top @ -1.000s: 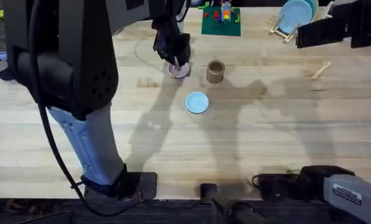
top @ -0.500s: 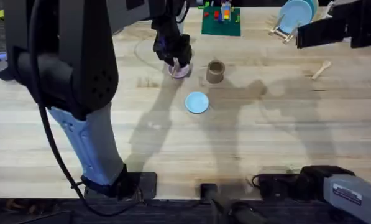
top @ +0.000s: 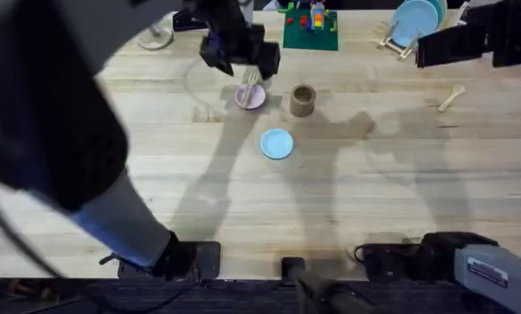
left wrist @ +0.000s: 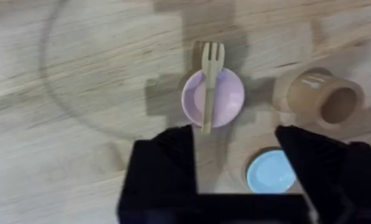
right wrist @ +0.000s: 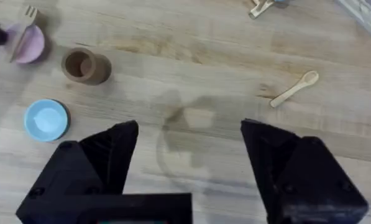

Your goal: Pick up a utensil and set it on the pink plate, then put the other utensil in the container.

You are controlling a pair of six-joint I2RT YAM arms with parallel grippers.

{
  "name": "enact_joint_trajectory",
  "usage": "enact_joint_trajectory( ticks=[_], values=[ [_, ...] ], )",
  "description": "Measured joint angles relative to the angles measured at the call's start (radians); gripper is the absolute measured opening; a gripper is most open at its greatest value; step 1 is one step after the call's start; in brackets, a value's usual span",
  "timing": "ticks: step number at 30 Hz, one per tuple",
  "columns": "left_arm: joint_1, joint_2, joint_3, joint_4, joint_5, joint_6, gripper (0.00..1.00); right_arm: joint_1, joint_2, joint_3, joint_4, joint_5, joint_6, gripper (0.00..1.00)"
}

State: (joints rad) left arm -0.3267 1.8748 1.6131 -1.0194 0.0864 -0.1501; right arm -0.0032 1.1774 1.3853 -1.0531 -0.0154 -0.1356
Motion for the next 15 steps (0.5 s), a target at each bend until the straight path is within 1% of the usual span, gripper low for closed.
enact_joint_trajectory(
  ticks=[3,4,8,15],
  values=[
    [0.0,-0.078,0.0,-0.033,0.0,0.0,0.932,0.0,0.0,0.0,0.0,0.0,0.0,0.993],
    [0.0,-0.102,0.0,-0.043,0.0,0.0,0.955,0.0,0.0,0.0,0.0,0.0,0.0,0.994],
    [0.0,-0.184,0.0,-0.096,-0.007,0.001,0.966,0.0,0.0,0.0,0.0,0.0,0.0,0.993],
    [0.0,-0.339,0.0,-0.211,-0.051,0.004,0.969,0.0,0.0,0.0,0.0,0.0,0.0,0.994]
  ],
)
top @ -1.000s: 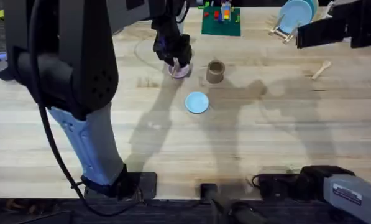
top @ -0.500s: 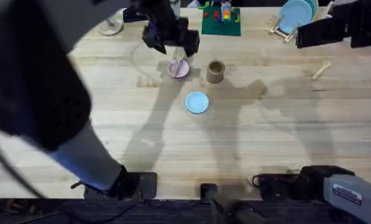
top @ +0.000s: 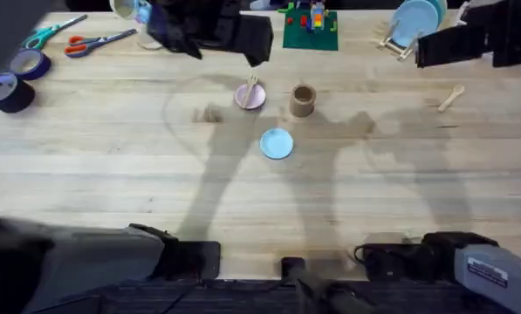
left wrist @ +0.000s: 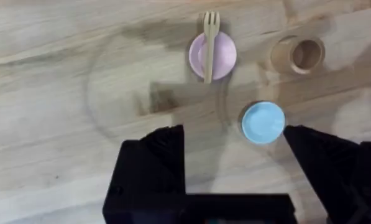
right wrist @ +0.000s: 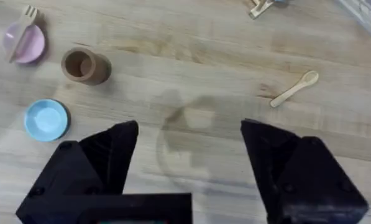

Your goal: Pick up a utensil and set it on the pink plate, then put the other utensil in the container.

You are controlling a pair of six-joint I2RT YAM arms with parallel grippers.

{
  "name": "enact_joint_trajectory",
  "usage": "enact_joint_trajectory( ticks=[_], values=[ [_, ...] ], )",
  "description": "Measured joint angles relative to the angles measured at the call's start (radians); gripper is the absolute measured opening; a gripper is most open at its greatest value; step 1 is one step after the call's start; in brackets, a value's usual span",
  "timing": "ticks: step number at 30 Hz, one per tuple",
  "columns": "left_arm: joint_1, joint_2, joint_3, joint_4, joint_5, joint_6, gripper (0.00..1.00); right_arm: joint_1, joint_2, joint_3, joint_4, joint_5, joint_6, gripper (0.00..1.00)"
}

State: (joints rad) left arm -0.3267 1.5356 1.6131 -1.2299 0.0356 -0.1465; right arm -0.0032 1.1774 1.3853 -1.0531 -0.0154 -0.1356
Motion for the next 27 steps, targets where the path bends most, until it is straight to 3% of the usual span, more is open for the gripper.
enact_joint_trajectory(
  ticks=[16,27],
  values=[
    [0.0,-0.252,0.0,-0.235,-0.015,0.041,0.972,0.0,0.0,0.0,0.0,0.0,0.0,0.995],
    [0.0,-0.485,0.0,-0.307,-0.032,0.043,0.973,0.0,0.0,0.0,0.0,0.0,0.0,0.994]
  ],
)
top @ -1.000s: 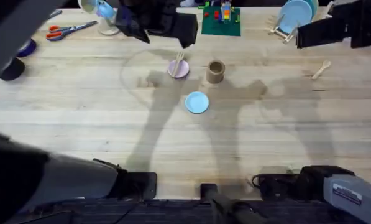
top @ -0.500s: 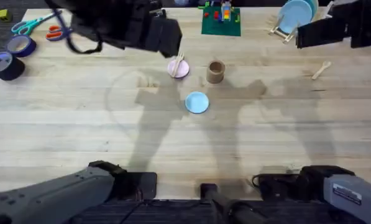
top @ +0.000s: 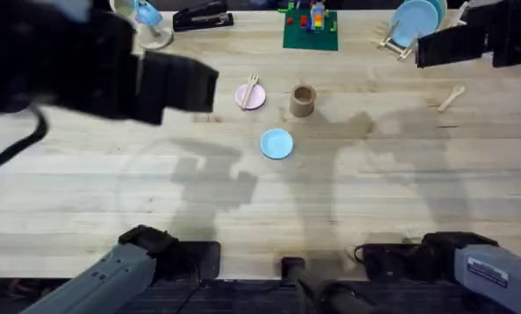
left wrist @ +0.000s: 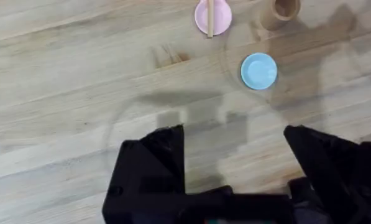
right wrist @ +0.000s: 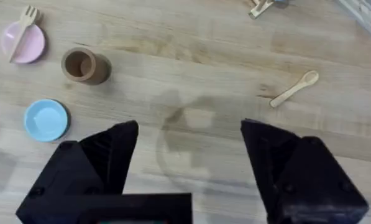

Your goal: Pick up a utensil and set it on the pink plate, then put the other utensil in the container.

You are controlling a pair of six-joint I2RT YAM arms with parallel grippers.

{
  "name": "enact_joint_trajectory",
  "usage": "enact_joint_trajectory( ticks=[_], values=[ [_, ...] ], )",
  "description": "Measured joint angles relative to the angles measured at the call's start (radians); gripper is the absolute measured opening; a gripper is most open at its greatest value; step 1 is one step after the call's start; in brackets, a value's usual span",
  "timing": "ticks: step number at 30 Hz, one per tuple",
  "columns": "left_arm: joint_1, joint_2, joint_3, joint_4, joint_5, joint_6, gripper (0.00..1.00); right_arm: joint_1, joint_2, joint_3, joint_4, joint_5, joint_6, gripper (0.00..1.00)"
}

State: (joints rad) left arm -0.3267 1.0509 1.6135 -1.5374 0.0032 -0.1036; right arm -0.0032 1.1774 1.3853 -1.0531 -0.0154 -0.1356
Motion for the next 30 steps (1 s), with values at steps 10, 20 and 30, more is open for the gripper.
enact_joint_trajectory(
  ticks=[10,20,30],
  values=[
    [0.0,-0.074,0.005,-0.071,0.0,0.003,0.973,0.0,0.0,0.0,0.0,0.0,0.0,0.995],
    [0.0,-0.07,0.005,-0.043,0.035,0.134,0.973,0.0,0.0,0.0,-0.017,-0.004,0.0,0.995],
    [0.0,-0.07,0.005,-0.041,0.039,0.158,0.975,-0.002,0.0,0.0,-0.098,0.161,0.227,0.995]
  ],
)
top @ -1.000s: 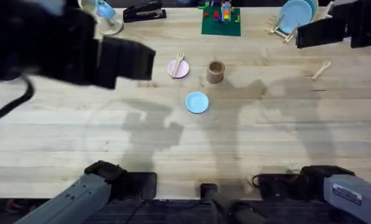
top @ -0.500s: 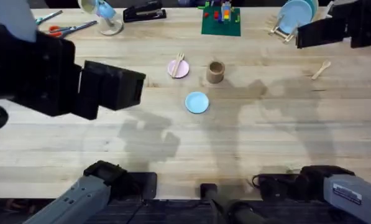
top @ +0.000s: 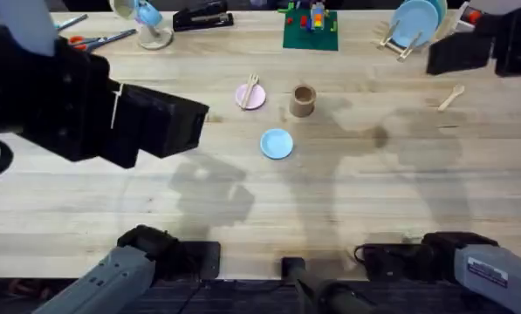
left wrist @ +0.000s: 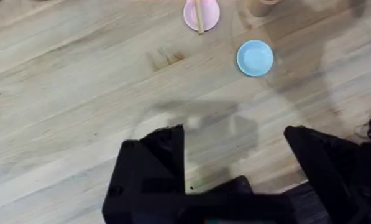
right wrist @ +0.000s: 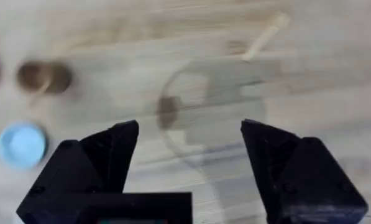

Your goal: Pick up a utensil and set it on the pink plate, then put the other utensil in the container.

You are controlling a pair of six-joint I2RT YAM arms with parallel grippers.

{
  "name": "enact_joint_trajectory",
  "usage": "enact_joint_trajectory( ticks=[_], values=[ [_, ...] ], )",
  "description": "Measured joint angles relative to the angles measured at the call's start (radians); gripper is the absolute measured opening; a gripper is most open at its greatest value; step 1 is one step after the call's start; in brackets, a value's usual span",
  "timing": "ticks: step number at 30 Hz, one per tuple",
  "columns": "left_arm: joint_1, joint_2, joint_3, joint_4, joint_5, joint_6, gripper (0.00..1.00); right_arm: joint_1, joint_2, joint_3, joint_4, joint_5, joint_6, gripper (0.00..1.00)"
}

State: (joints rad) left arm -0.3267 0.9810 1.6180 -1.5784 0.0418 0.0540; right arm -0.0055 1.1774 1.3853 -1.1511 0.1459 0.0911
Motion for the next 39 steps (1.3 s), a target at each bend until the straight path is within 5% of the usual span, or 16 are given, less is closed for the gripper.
enact_joint_trajectory(
  ticks=[8,19,31,39],
  values=[
    [0.0,0.0,0.0,0.0,0.0,0.003,0.975,-0.118,0.036,0.003,-0.048,0.148,0.259,0.993],
    [0.0,0.0,0.0,0.0,0.0,0.003,0.974,-0.309,0.254,0.003,0.061,0.118,0.302,0.994],
    [0.0,0.0,0.0,0.0,0.0,0.004,0.974,-0.385,0.52,0.003,0.232,0.046,0.306,0.993],
    [0.0,0.0,0.0,0.0,0.0,0.004,0.974,-0.388,0.582,0.003,0.401,0.038,0.31,0.993]
  ],
)
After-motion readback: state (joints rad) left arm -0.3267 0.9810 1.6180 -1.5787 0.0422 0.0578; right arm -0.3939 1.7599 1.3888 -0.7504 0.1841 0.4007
